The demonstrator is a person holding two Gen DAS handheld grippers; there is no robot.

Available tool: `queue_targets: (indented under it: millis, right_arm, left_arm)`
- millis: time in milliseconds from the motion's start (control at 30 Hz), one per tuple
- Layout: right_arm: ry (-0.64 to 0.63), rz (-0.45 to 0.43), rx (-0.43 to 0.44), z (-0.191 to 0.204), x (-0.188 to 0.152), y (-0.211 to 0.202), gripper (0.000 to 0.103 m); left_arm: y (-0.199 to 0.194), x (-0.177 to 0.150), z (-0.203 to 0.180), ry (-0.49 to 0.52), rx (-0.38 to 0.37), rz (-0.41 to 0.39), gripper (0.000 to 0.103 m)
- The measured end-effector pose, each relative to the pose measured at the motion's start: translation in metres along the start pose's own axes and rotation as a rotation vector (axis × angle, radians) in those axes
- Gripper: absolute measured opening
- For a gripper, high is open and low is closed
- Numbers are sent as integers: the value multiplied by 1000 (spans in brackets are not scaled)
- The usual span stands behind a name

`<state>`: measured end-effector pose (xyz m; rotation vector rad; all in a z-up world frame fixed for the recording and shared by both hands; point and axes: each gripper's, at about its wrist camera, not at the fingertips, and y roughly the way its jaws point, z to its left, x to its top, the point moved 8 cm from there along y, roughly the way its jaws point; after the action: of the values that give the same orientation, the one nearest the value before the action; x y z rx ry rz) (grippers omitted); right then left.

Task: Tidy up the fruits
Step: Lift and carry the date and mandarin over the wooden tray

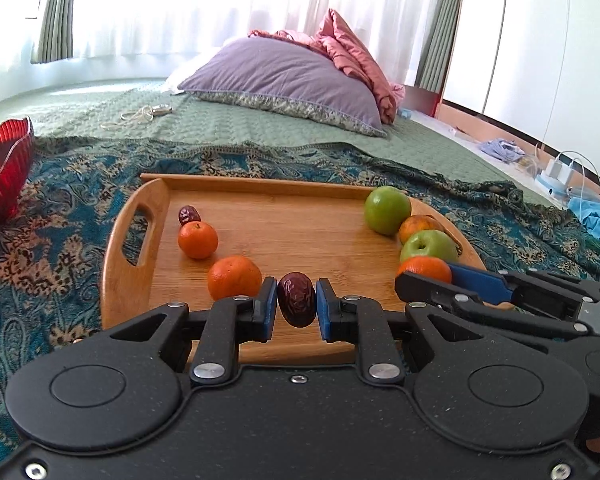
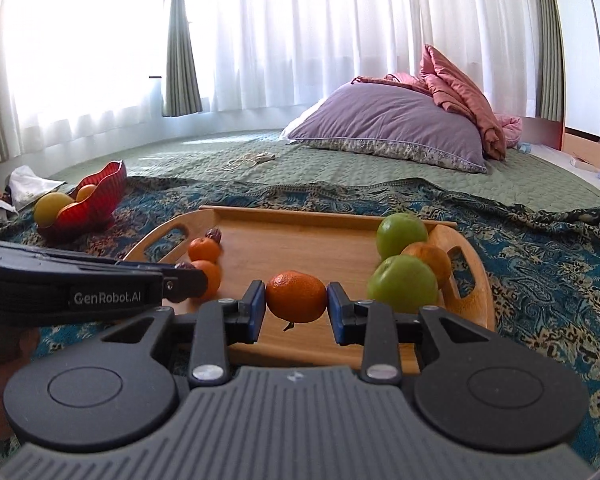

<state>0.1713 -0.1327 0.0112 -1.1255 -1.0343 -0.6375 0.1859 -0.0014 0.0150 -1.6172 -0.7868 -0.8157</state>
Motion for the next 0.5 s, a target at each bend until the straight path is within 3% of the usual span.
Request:
queue_targets:
  millis: [233,500]
  right_arm:
    - [19,14,-7,-6,11,25,38]
    - [70,80,6,-18,30,67,38]
  left_arm:
    - [24,18,1,29,6,7,20]
    - [64,43,19,-13,32,68,20]
